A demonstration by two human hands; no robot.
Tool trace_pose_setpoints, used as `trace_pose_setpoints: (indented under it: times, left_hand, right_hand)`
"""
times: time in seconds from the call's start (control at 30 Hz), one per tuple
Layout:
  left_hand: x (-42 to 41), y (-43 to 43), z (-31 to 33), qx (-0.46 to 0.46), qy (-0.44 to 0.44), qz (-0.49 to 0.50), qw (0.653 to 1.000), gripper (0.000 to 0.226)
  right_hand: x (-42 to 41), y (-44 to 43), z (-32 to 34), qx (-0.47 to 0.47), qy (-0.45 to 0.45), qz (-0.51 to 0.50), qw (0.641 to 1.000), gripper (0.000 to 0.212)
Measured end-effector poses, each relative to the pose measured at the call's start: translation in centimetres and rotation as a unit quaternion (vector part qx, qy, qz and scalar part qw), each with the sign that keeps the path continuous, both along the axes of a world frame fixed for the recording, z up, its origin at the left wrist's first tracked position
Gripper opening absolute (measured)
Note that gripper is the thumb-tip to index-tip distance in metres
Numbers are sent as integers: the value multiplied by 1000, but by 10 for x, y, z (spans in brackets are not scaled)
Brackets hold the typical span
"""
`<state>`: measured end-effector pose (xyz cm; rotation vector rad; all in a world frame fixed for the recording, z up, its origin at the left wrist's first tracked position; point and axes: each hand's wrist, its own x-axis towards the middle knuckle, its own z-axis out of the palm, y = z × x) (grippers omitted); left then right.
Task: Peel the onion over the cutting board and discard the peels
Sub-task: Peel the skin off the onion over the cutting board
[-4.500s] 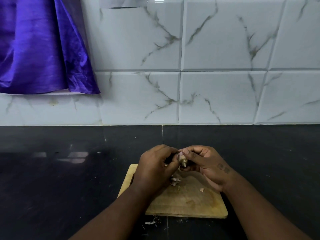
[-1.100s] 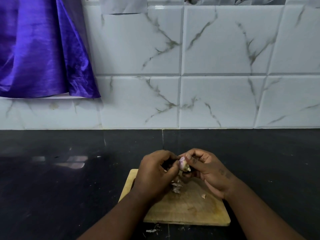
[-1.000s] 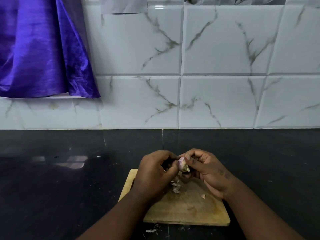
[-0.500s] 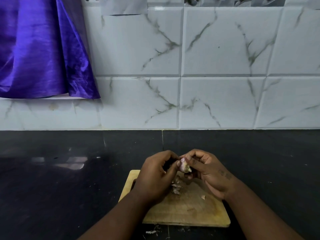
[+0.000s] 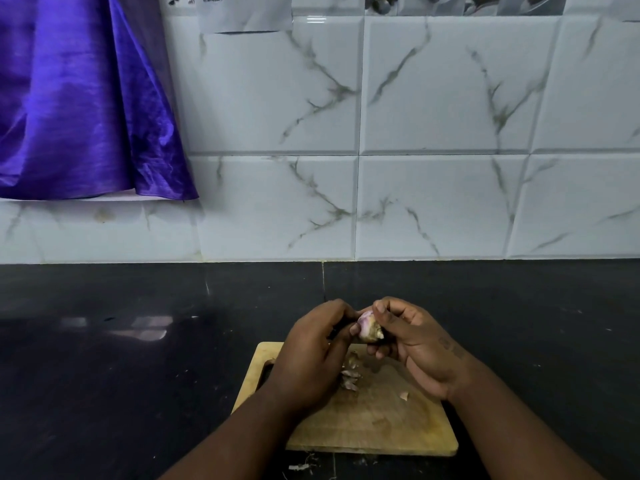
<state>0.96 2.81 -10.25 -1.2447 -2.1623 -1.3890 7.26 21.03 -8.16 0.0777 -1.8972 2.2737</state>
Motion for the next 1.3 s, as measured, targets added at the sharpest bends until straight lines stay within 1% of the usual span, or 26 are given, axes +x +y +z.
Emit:
trace_pose_setpoints:
  times: [0.2, 0.27, 0.33, 0.4, 0.57, 0.73, 0.87, 0.93, 0.97, 1.03, 1.07, 1.1, 1.17, 1.23, 1.3]
  left_hand:
    - [1, -1, 0, -8, 18, 19, 1000, 15]
    - [2, 0, -1, -15, 28, 31, 999, 15]
    - [3, 0, 0, -25, 38, 48, 998, 15]
    - [4, 1, 2, -34, 42, 64, 997, 14]
    - [5, 2, 4, -42, 28, 80, 996, 12]
    - [-1, 0, 2, -24, -1, 81, 996, 16]
    - [-1, -4, 3, -25, 5, 95, 995, 22]
    - [0, -5, 4, -35, 19, 107, 994, 29]
    - [1, -5, 5, -43, 24, 116, 992, 36]
    - [0, -5, 5, -69, 41, 141, 987, 49]
    - [-1, -5, 4, -82, 53, 152, 984, 52]
    - [-2, -5, 3, -92, 61, 159, 981, 52]
    - [-3, -6, 2, -100, 66, 166, 979, 45]
    - [-2, -7, 4, -94, 73, 165, 979, 34]
    - [2, -8, 7, -68, 73, 153, 983, 20]
  right_hand:
    - [0, -1, 0, -8, 1, 7, 1000, 51]
    - [1, -3, 2, -12, 4, 10, 1000, 41]
    - [3, -4, 3, -10, 6, 12, 1000, 23]
    - [3, -5, 3, -6, 8, 12, 1000, 15]
    - [4, -6, 2, 10, 9, 15, 1000, 17]
    - [4, -2, 0, 2, 6, 32, 999, 32]
    - [3, -1, 0, -7, 8, 22, 1000, 31]
    - [2, 0, 0, -10, 2, 16, 1000, 33]
    - [2, -1, 0, -16, -4, 15, 1000, 33]
    - [2, -2, 0, -27, -10, 18, 999, 29]
    - [2, -2, 1, -27, -12, 22, 999, 28]
    - [3, -2, 0, -20, -13, 26, 999, 29]
    - [2, 0, -1, -8, -11, 30, 999, 32]
    - [2, 1, -1, -9, -9, 36, 999, 35]
    - [4, 0, 0, 0, -4, 29, 1000, 31]
